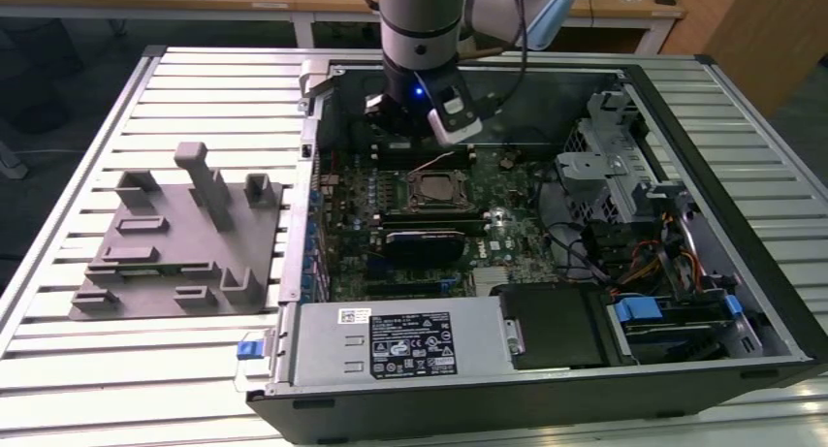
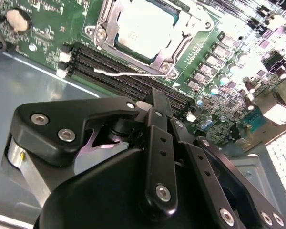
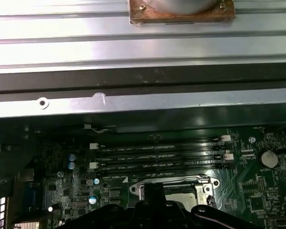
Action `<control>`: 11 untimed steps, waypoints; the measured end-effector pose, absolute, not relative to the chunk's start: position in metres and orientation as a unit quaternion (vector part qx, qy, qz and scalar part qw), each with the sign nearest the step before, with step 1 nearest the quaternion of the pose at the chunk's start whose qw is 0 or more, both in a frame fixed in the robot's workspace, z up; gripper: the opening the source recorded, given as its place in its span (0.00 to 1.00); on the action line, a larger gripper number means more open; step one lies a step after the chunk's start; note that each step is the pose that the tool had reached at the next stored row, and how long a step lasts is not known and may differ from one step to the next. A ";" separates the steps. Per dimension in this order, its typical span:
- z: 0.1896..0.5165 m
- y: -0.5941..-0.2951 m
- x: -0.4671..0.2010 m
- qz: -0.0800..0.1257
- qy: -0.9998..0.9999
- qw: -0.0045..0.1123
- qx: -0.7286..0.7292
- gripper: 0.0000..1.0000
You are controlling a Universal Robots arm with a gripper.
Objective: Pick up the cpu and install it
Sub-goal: 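Install the first cpu locking lever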
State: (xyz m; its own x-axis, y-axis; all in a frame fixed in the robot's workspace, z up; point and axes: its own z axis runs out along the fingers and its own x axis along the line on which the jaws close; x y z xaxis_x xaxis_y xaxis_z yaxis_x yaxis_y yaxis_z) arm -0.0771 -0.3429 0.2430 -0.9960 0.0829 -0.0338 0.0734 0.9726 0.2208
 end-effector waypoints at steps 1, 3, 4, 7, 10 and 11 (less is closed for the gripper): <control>0.243 -0.343 -0.077 0.110 0.993 0.022 0.043 0.11; 0.241 -0.343 -0.076 0.109 0.993 0.023 0.050 0.11; 0.241 -0.343 -0.076 0.108 0.992 0.023 0.054 0.11; 0.239 -0.343 -0.074 0.108 0.992 0.024 0.062 0.11; 0.239 -0.343 -0.073 0.107 0.992 0.024 0.064 0.11; 0.239 -0.343 -0.073 0.107 0.992 0.024 0.064 0.11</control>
State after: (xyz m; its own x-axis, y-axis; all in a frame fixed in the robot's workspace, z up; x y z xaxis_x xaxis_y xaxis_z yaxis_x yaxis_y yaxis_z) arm -0.0727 -0.3430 0.2392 -0.9905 0.1329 -0.0344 0.1224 0.9686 0.2163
